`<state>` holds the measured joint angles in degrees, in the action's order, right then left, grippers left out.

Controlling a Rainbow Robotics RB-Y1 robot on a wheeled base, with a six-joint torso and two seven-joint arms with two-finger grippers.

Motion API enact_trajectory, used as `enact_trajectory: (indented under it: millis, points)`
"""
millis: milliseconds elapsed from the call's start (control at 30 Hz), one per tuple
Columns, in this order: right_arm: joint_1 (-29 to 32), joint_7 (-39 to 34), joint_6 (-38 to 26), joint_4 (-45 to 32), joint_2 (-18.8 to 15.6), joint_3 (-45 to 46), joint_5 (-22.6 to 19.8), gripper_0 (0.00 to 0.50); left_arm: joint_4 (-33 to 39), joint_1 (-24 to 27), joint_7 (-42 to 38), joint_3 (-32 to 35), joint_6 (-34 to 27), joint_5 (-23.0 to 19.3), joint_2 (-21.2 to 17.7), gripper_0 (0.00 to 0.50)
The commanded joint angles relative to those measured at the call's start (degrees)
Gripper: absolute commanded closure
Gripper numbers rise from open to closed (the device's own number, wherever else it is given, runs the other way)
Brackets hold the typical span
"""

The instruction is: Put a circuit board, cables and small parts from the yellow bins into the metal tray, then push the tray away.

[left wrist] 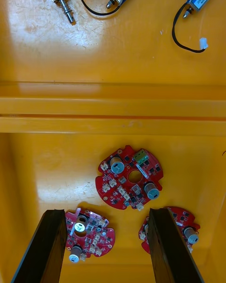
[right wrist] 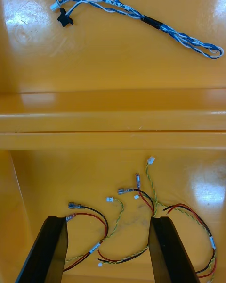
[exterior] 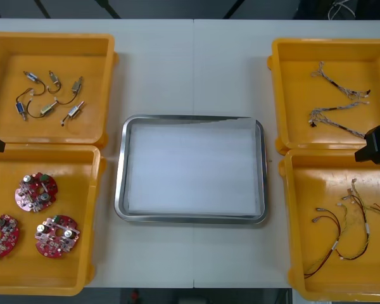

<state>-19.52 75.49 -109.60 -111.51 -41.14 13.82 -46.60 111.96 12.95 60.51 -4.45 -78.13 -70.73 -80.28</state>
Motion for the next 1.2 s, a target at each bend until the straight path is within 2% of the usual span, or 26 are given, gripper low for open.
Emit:
enact_trajectory:
  millis: [33, 1200]
  points:
    - [-0.96, -1.31, -0.4, -0.46, 0.27, 1.48, 0.37, 0.0, 1.15, 2.26, -2.77, 0.67, 0.52, 0.59, -0.31, 0.0]
    - [-0.96, -1.31, -0.4, -0.46, 0.27, 1.48, 0.37, 0.0, 1.15, 2.26, -2.77, 0.67, 0.52, 0.59, -0.31, 0.0]
